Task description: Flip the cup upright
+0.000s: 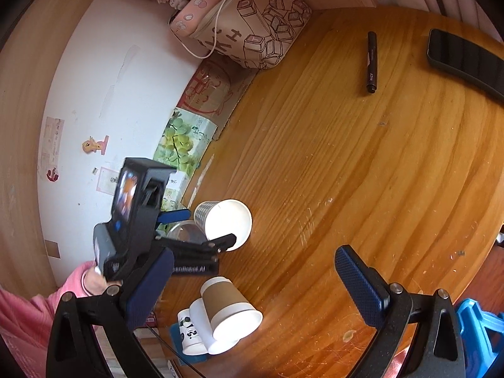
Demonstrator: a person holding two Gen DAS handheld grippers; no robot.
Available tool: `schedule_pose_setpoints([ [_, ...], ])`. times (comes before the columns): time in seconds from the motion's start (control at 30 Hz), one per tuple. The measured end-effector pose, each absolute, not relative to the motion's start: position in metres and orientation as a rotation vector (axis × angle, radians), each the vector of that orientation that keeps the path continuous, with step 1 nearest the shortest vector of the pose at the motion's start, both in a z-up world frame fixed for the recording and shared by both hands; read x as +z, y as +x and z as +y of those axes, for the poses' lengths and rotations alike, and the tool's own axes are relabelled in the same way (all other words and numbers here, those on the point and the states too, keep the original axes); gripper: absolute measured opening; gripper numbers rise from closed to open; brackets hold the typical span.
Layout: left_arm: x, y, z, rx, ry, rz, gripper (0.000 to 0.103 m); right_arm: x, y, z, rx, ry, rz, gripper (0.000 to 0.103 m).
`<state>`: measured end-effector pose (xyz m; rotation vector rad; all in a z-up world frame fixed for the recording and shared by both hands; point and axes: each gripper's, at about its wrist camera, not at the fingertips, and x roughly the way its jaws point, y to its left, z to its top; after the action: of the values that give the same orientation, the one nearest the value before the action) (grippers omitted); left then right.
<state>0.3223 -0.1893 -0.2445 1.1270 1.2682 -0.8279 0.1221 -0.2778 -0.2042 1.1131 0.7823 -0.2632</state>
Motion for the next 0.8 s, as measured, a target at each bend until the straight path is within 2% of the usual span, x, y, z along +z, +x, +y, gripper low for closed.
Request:
schedule_pose_setpoints([
  [0.4, -0.261, 0.355, -0.193, -0.765, 0.997, 1.410, 0.102, -0.209, 0.116, -0.278, -0.276, 1.122, 0.782, 0.103],
  [0.63, -0.269, 0.356, -0.200, -0.753, 1.020, 1.412, 0.083, -0.209, 0.117, -0.278, -0.264, 1.126, 0.785, 0.103],
  [0.8, -0.264, 0.353, -0.213, -0.730, 1.023, 1.370, 0.083, -0.208, 0.119, -0.279, -0.232, 1.129, 0.792, 0.103],
])
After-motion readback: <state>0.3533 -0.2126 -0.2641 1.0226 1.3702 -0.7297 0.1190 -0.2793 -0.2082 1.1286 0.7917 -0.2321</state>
